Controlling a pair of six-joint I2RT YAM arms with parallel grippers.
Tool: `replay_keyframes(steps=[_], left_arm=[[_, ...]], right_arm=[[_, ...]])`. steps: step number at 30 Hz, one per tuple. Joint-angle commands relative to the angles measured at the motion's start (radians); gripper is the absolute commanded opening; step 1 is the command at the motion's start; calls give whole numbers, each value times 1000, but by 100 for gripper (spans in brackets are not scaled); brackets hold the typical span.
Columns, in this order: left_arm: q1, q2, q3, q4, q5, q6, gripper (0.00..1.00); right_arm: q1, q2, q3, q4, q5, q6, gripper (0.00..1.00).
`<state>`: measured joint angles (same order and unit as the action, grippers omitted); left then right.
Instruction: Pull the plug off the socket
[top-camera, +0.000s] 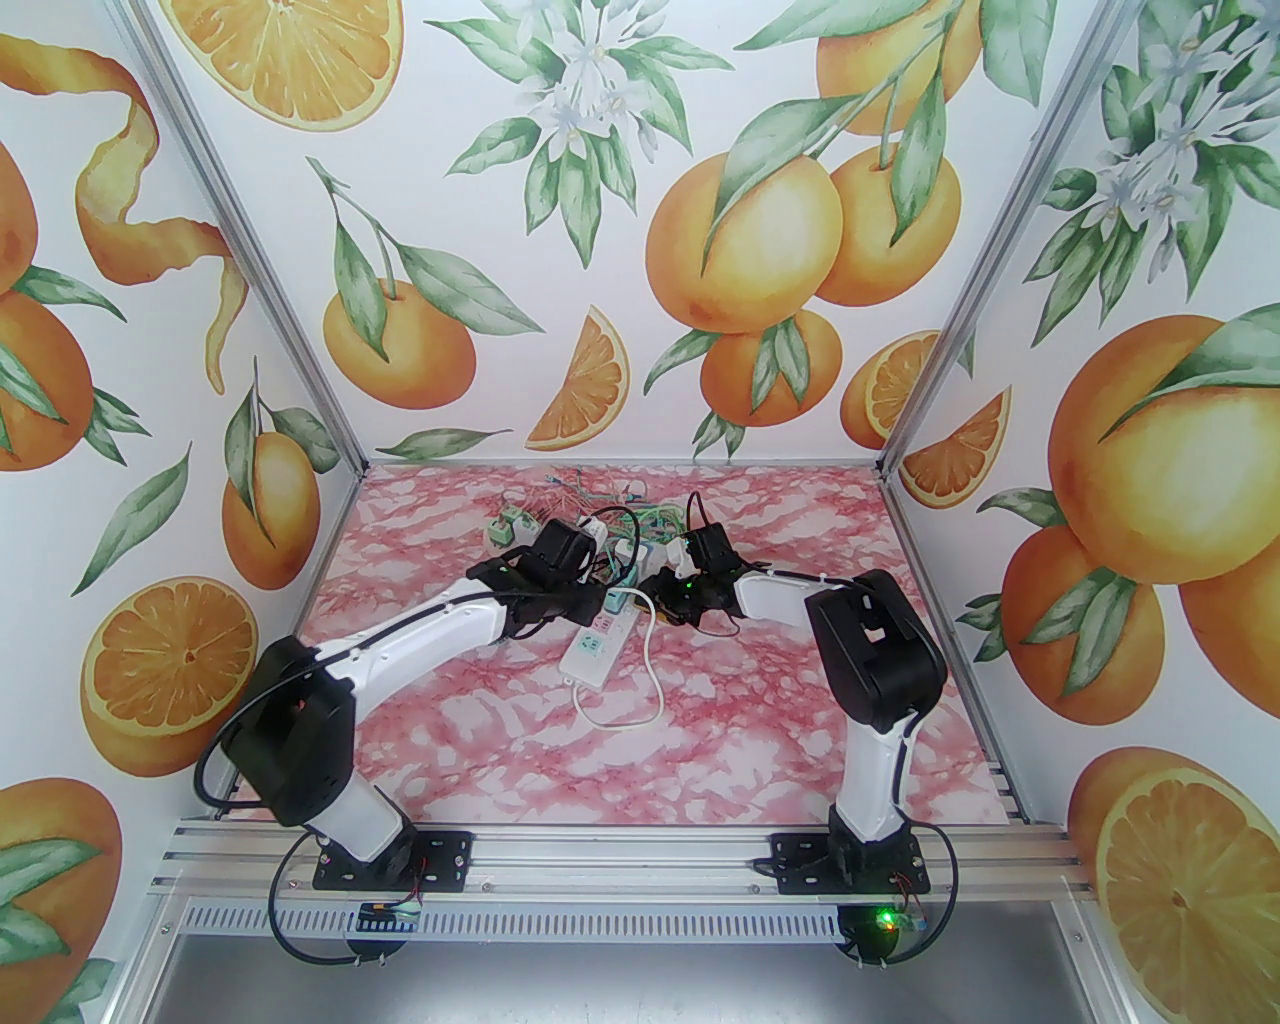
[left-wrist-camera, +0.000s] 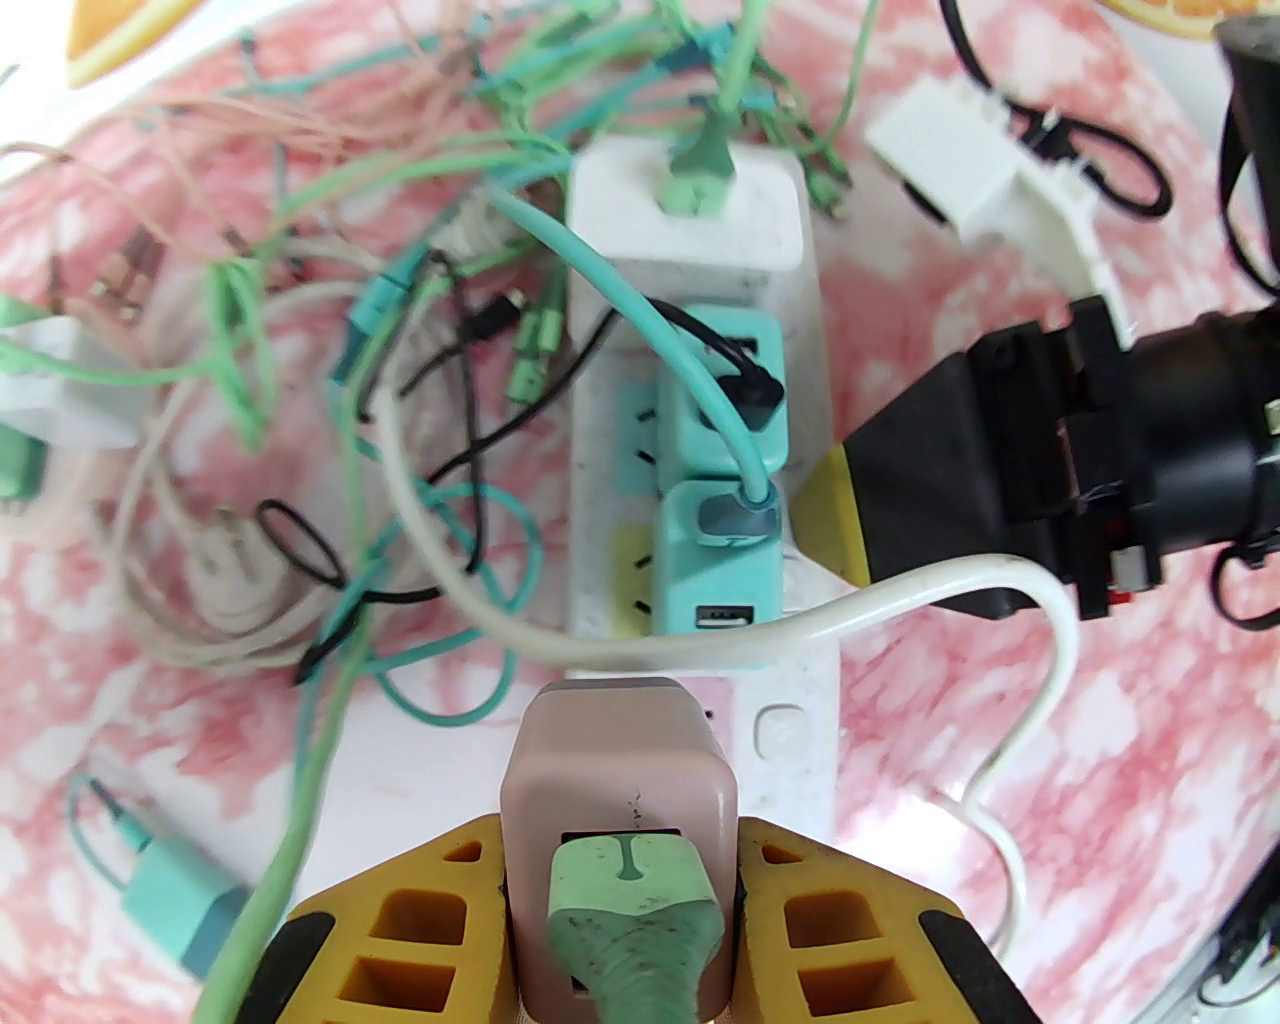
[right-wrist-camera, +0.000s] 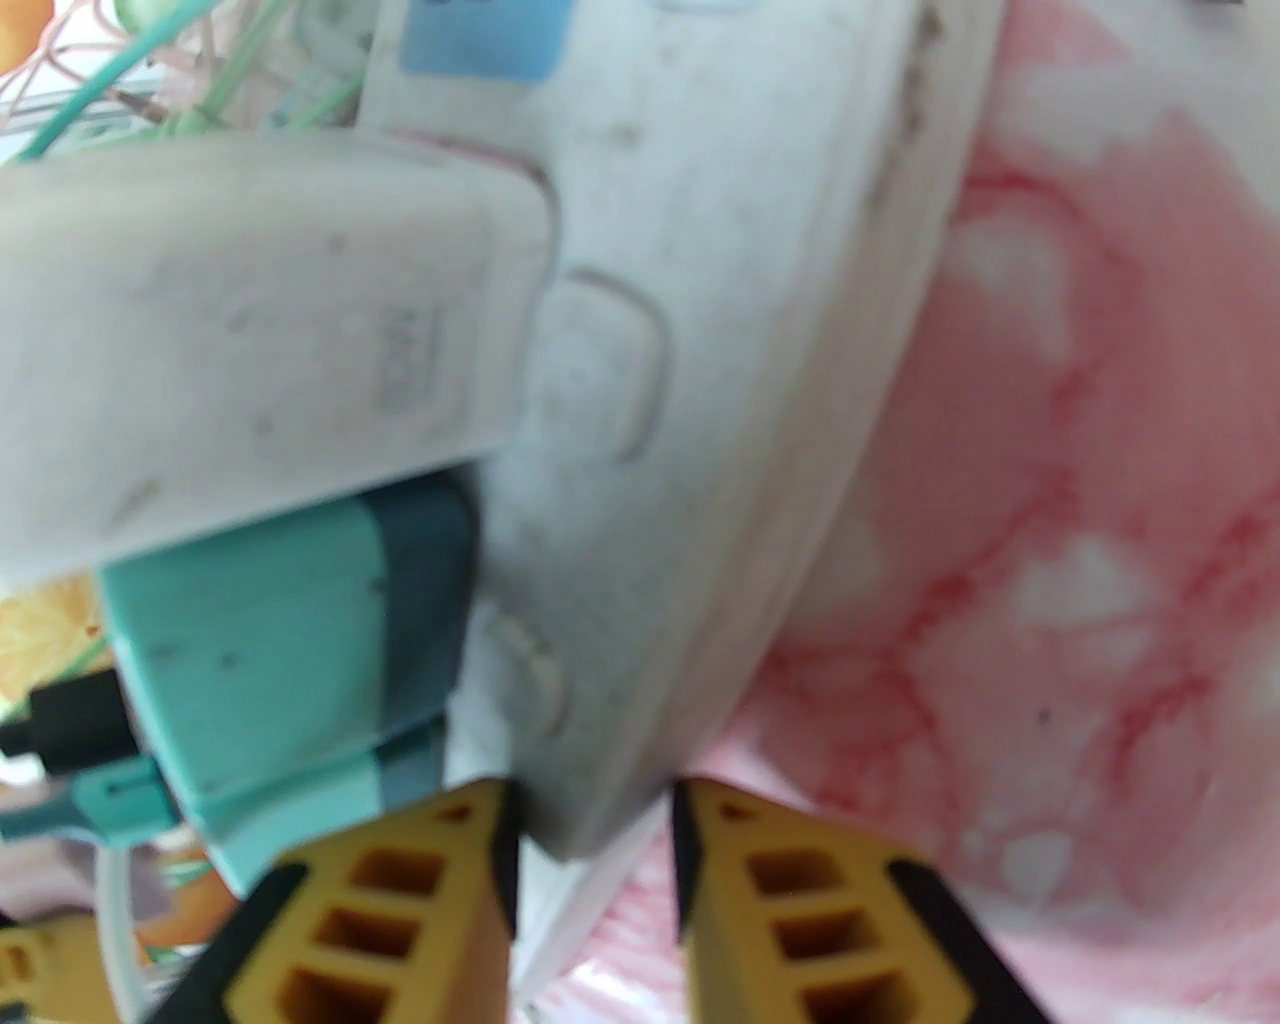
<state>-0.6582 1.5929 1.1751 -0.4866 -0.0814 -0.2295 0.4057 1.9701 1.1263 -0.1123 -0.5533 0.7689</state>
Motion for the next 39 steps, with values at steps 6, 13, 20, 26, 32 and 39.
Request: replay_keyframes(steps=[6,13,20,26,32,39], left_arm=[[132,-176,-102,20,166,-100,17],[318,-290,-218,82,311,-171,18],[424,-351,-313,61,358,-148,18],[420,-358,-362,-29,359,-126,20],[395,-336,-426,-64,355,-163,25],[335,-264,-400,-170,281,-139,26]], right_arm=[[-2,-11,-39,-104,87,-13,33],[3,-29,-43,-98,81,-11,33],[5,-54,-48,-105,81,-15,34],[6,-68,-55,-112,79,-17,34],[7,-74,-58,-111,78,-17,34],[8,-89,-66,-107,75,-13,34]])
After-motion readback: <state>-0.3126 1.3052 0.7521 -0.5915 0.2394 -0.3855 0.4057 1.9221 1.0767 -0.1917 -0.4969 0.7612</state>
